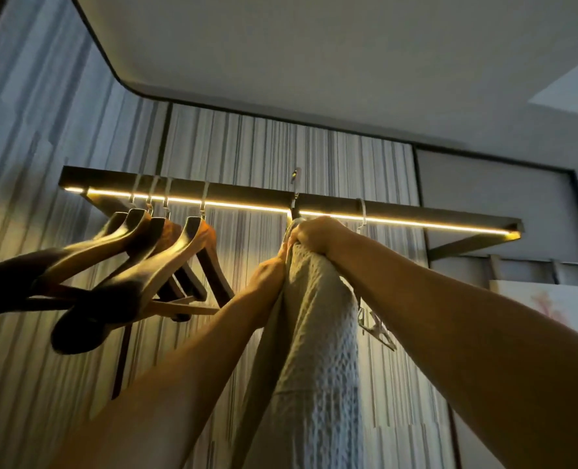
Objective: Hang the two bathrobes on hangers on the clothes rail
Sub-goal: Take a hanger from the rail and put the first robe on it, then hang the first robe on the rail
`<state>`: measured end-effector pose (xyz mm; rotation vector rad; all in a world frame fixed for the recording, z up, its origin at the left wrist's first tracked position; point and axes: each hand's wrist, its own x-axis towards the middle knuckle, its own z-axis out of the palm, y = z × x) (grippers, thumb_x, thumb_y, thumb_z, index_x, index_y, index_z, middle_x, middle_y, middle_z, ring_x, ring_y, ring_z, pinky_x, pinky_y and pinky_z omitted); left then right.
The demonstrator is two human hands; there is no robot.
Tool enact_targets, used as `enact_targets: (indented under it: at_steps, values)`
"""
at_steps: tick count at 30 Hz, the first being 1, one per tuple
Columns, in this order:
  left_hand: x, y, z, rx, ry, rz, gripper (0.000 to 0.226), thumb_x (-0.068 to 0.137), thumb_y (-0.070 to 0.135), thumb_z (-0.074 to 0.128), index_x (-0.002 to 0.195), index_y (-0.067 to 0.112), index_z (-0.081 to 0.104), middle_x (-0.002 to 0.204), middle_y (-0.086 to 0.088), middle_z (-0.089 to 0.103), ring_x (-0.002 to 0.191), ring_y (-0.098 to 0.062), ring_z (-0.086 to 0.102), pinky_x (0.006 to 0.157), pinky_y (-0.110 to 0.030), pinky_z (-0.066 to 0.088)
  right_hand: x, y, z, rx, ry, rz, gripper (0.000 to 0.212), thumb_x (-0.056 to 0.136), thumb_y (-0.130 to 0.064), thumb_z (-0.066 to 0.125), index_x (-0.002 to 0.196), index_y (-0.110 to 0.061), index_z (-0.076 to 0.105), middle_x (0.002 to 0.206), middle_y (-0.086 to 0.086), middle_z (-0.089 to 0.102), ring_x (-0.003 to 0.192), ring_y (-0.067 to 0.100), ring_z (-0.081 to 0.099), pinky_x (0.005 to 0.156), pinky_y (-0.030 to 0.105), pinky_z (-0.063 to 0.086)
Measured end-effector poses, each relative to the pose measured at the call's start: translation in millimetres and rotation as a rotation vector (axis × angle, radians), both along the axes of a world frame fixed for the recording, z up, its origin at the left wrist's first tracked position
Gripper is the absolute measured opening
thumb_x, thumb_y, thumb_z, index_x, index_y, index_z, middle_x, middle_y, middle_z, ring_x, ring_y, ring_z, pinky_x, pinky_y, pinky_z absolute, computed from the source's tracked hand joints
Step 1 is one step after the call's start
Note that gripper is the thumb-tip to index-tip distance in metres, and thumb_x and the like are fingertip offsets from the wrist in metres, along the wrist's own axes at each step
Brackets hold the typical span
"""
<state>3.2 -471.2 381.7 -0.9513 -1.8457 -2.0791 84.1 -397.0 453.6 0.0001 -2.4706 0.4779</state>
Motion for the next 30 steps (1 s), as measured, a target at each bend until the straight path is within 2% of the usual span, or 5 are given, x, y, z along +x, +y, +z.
enact_targets:
  at_steps: [6,15,20,26,30]
  values:
    - [-15.6,5.0,0.9,0.057,-0.053,-0.056,0.028,0.099,0.033,0.047,0.081,0.015,0.058,0.074,-0.005,0.058,0.065,-0.013,0.056,0.045,-0.017,0.049,-19.6,-2.8,1.4,0.059,-0.067,-0.119,0.043,0.104,-0.02,0.037,0.143,-0.002,0.038,0.143,0.014,0.046,0.131,0.025,0.044,0.104,0.025,0.033]
    - [-29.1,2.6,-24.0,-0.08,-0.08,-0.036,0.03,0.097,0.036,0.05,0.086,0.011,0.063,0.077,-0.006,0.062,0.068,-0.017,0.059,0.056,-0.023,0.05,-33.5,4.2,-15.1,0.037,-0.158,-0.092,0.046,0.103,-0.018,0.04,0.146,-0.005,0.035,0.145,0.008,0.044,0.126,0.025,0.046,0.107,0.031,0.034]
    - [-31.3,-6.2,-31.4,-0.181,0.183,0.157,0.03,0.096,0.032,0.053,0.076,0.01,0.058,0.071,-0.006,0.058,0.062,-0.016,0.057,0.054,-0.026,0.049,-27.7,11.5,-26.7,0.158,-0.033,-0.124,0.038,0.1,-0.028,0.046,0.13,-0.006,0.051,0.097,0.004,0.05,0.094,0.017,0.046,0.085,0.026,0.034]
    - [8.8,-11.2,-19.0,-0.234,0.67,0.541,0.025,0.092,0.022,0.06,0.108,0.003,0.058,0.096,-0.013,0.066,0.087,-0.025,0.065,0.069,-0.024,0.049,10.2,13.0,-50.3,0.106,0.29,0.012,0.029,0.093,-0.027,0.059,0.067,-0.015,0.056,0.065,-0.001,0.053,0.06,0.008,0.051,0.064,0.022,0.042]
    - [70.5,-9.1,-22.8,-0.281,0.929,0.594,0.013,0.091,0.011,0.058,0.102,0.011,0.064,0.103,-0.001,0.067,0.096,-0.013,0.061,0.078,-0.015,0.043,57.3,27.4,-69.1,0.113,0.459,0.057,0.03,0.095,-0.034,0.056,0.087,-0.007,0.068,0.072,0.001,0.066,0.063,0.012,0.064,0.058,0.019,0.05]
